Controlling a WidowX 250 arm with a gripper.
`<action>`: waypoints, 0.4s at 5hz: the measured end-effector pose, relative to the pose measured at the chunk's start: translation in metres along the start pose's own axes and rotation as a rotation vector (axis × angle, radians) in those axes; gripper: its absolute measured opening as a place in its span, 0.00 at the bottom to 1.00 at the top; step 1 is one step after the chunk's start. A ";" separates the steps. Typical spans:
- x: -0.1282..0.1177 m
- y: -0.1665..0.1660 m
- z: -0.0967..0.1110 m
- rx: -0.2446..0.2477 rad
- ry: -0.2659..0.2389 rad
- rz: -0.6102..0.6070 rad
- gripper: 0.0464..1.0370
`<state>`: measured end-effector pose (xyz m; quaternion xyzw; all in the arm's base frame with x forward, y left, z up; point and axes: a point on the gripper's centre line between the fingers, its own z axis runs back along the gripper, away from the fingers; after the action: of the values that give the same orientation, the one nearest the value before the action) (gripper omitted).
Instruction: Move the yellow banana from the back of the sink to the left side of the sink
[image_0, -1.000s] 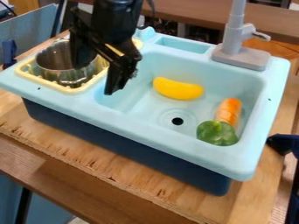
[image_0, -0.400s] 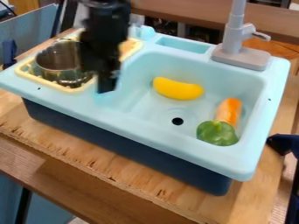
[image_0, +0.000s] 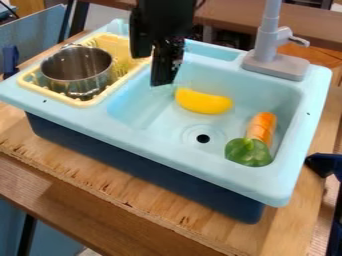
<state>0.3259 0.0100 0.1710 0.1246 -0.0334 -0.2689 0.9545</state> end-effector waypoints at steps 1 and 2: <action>0.007 -0.006 -0.009 0.010 0.032 -0.051 0.96; 0.007 0.000 -0.035 -0.018 0.077 -0.085 0.96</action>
<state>0.3362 0.0136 0.1374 0.1276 0.0111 -0.3046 0.9438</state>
